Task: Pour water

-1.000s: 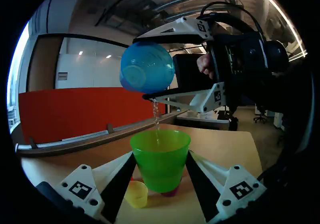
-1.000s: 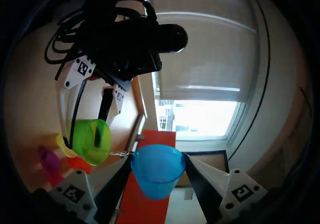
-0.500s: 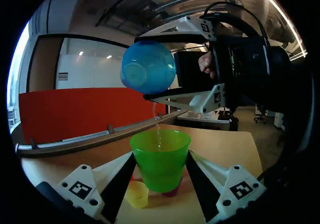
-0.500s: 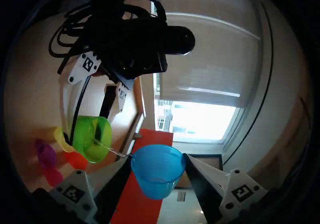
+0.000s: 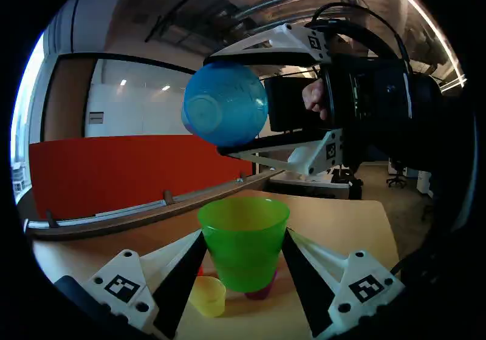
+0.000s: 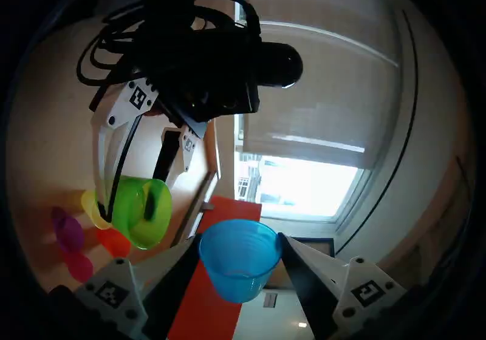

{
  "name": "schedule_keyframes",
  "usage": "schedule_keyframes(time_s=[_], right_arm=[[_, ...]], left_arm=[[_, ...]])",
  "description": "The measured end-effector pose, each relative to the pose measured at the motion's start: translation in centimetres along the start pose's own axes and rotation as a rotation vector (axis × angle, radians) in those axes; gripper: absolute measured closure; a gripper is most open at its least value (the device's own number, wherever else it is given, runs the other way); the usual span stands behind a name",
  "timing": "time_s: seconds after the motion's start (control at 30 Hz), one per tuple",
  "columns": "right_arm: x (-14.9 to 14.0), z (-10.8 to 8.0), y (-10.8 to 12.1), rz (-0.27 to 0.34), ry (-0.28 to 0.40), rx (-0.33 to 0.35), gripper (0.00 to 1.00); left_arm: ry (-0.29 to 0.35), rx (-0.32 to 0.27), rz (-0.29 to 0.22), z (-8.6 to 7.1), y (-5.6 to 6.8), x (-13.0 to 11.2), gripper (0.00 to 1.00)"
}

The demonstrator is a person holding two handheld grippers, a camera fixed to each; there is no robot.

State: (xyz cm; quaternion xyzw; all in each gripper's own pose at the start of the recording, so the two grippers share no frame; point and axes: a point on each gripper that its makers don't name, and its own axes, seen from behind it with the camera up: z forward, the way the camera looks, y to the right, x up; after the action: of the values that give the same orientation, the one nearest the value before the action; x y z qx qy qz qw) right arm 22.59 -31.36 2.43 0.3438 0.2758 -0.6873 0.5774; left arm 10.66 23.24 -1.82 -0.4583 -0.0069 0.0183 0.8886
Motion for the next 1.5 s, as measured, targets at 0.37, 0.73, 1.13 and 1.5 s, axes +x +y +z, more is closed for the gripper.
schedule_keyframes(time_s=[0.37,0.73,1.13,1.5], right_arm=[[0.11,-0.01,0.26,-0.011,0.0,-0.003,0.09],[0.26,-0.1,0.43,-0.026,-0.003,-0.008,0.09],[0.41,-0.23,0.57,-0.04,-0.008,-0.016,0.08],[0.25,-0.4,0.53,-0.036,-0.005,-0.013,0.09]], left_arm=[[0.005,0.003,0.001,-0.16,-0.13,0.33,0.18],[0.008,0.003,0.005,-0.17,0.03,0.49,0.18],[0.01,0.001,0.008,-0.17,0.29,0.74,0.18],[0.01,0.002,0.009,-0.17,0.32,0.74,0.18]])
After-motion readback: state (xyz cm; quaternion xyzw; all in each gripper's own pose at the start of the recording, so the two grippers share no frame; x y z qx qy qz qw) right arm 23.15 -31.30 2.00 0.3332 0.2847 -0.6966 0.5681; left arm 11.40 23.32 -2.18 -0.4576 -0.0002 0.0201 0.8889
